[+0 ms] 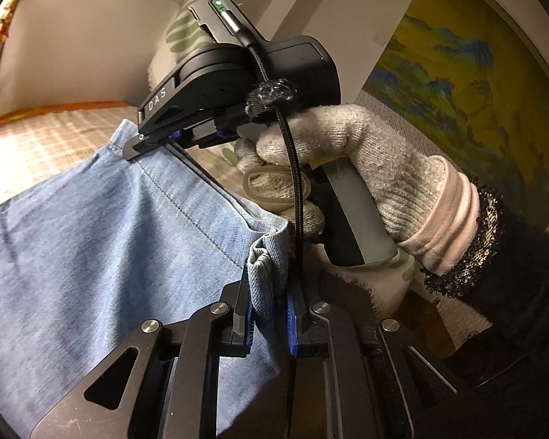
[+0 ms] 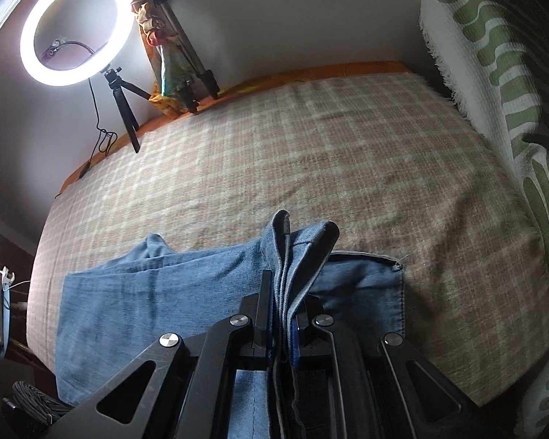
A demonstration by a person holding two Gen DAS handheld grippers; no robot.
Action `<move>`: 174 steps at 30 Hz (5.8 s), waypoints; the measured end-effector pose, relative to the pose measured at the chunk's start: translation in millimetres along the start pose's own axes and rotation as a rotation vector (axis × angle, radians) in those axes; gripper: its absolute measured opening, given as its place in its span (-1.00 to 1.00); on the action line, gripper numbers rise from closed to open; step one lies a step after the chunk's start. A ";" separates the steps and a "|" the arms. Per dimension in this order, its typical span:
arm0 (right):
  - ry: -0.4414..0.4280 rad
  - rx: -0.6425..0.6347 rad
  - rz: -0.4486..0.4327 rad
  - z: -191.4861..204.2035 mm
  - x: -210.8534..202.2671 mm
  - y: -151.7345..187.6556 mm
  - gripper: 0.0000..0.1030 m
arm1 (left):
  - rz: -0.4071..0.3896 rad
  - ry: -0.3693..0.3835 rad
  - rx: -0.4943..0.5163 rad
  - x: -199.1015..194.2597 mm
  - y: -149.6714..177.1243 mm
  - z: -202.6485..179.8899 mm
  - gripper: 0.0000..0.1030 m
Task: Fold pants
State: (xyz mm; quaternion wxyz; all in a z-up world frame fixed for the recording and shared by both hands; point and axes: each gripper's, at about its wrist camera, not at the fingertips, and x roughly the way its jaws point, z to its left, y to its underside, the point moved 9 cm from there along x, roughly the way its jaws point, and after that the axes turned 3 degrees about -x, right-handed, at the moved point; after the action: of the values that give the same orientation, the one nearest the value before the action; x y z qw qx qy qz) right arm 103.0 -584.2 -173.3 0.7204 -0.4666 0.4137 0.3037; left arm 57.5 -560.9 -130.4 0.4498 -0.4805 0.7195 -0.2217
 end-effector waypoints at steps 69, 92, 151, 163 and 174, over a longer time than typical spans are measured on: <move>-0.254 -0.499 0.182 391.4 107.2 96.6 0.16 | -0.049 -0.600 -0.221 -263.0 163.4 125.7 -0.53; -0.015 -0.649 0.383 431.9 148.9 106.0 -0.85 | -0.196 -0.433 -0.464 -298.6 162.7 145.5 -0.08; -0.239 -0.323 0.111 346.5 40.7 7.5 -0.93 | -0.314 -0.265 -0.256 -235.4 38.1 75.0 -0.64; -0.231 -0.175 -0.060 237.8 -17.0 -23.6 -0.95 | -0.257 -0.153 -0.123 -168.1 -8.6 36.9 -0.67; -0.137 -0.031 -0.142 120.2 -47.7 -31.8 -0.95 | -0.153 -0.075 -0.026 -87.7 -30.8 1.4 -0.67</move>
State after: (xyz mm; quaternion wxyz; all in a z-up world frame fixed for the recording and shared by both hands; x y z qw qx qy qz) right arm 144.2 -487.8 -91.2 0.7594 -0.4840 0.3243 0.2895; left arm 85.6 -496.2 -69.8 0.4520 -0.5477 0.6662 -0.2279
